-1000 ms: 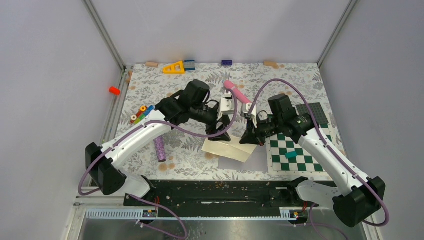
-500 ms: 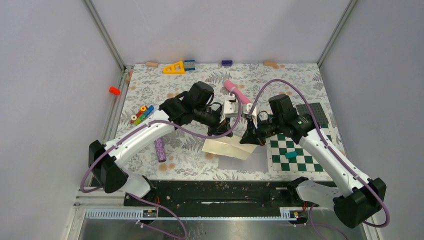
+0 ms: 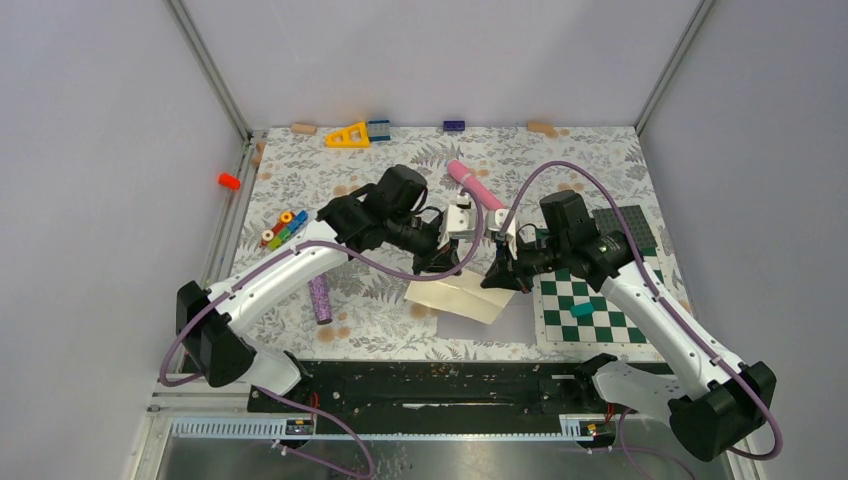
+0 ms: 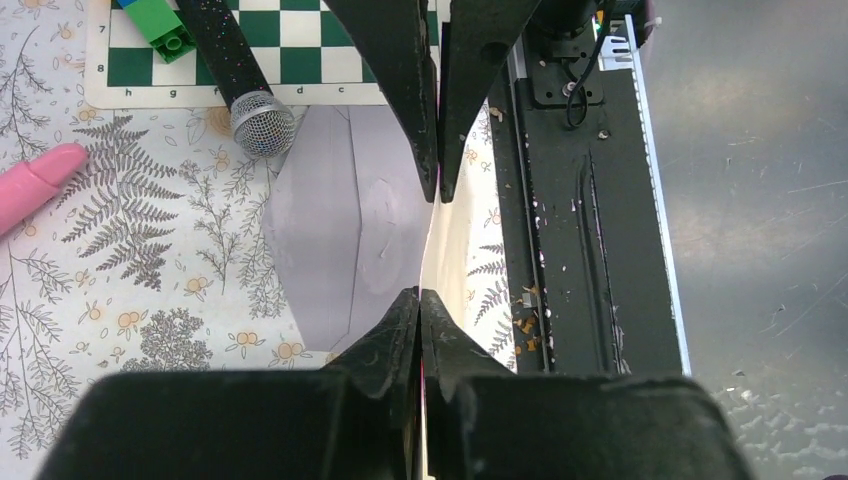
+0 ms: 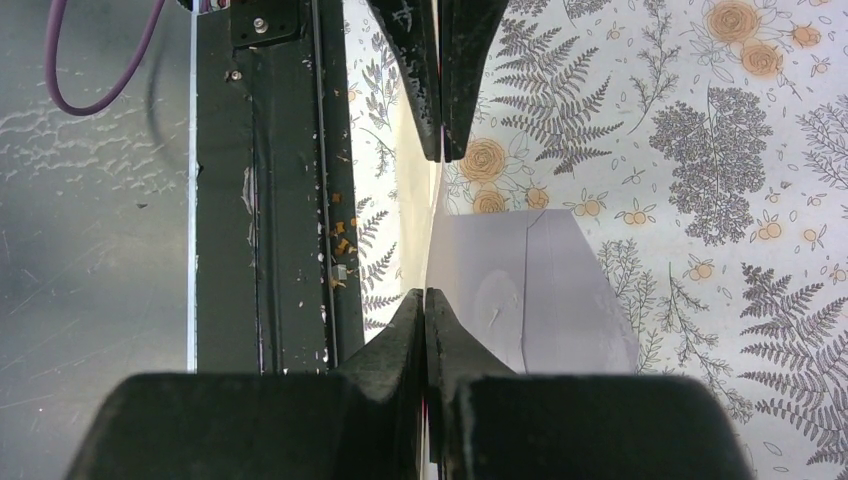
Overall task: Place the letter into the envelope and seal it
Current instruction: Fold the letter.
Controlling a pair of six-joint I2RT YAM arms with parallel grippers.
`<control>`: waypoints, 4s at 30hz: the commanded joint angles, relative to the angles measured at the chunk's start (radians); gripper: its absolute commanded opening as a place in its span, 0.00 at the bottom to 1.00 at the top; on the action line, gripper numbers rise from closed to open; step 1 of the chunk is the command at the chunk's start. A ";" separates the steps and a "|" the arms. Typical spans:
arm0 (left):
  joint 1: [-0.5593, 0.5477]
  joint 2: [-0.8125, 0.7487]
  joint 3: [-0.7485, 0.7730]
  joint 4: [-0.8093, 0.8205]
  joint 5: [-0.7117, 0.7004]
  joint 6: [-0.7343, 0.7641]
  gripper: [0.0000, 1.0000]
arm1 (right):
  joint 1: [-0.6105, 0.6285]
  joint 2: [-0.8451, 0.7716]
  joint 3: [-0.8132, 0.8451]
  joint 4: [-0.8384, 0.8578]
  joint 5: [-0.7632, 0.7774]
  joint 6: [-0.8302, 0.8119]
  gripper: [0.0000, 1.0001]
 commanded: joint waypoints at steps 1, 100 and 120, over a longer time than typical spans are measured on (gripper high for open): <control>-0.001 -0.052 0.013 0.012 -0.023 0.030 0.00 | 0.010 -0.022 -0.007 0.002 0.010 -0.023 0.00; 0.182 -0.211 -0.181 0.175 0.058 -0.028 0.00 | -0.048 -0.127 -0.093 0.226 0.028 0.084 0.67; 0.094 -0.152 -0.133 0.017 0.039 0.100 0.00 | -0.039 -0.094 -0.138 0.314 -0.072 0.127 0.51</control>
